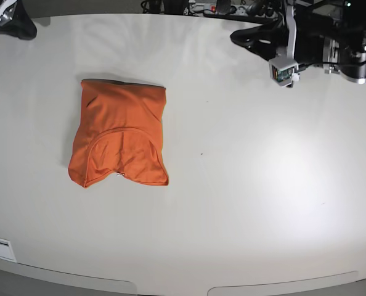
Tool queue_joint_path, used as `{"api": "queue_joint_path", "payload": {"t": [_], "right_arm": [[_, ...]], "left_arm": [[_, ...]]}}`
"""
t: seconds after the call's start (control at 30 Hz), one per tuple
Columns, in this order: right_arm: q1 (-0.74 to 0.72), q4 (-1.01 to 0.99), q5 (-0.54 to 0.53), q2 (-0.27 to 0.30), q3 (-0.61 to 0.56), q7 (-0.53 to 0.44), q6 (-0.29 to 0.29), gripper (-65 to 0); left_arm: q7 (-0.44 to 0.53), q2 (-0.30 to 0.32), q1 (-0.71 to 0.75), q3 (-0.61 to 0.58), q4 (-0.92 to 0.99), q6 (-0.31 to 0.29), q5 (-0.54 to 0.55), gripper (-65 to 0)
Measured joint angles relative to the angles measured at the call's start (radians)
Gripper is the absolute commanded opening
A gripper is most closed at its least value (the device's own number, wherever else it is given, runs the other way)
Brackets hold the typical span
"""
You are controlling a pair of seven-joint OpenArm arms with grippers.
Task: Fold the T-shirt properly
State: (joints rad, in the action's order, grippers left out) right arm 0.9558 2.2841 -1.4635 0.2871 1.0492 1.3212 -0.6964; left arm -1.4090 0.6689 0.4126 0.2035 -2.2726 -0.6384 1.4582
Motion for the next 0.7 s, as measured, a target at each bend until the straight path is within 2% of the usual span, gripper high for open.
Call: {"api": "queue_joint_path", "payload": {"t": [0.1,0.27,0.33,0.57,0.7], "right_arm": [[0.054,0.002,-0.003,-0.042,0.022,0.023,0.0,-65.0],[0.126,0.002,-0.003,-0.092,0.096,0.043,0.0,-65.0],[0.154,0.002,-0.003,-0.113,0.128,0.069,0.0,-65.0],[0.255,-0.005,-0.004,-0.133,0.162,0.082,0.0,-65.0],[0.292,-0.005,-0.004,-0.16,0.162,0.082,0.008,-65.0]], "left_arm": [[0.008,0.0,0.141,0.128,-0.073,0.002,0.003,-65.0],[0.006,0.001,0.343,0.311,-0.071,0.003,0.001,-65.0],[0.007,-0.001,0.408,0.368,-0.071,0.022,0.002,-65.0],[0.009,-0.032,0.607,0.477,-0.071,0.029,0.002,-65.0],[0.014,-0.057,0.701,0.491,-0.071,0.029,0.002,-65.0]]}}
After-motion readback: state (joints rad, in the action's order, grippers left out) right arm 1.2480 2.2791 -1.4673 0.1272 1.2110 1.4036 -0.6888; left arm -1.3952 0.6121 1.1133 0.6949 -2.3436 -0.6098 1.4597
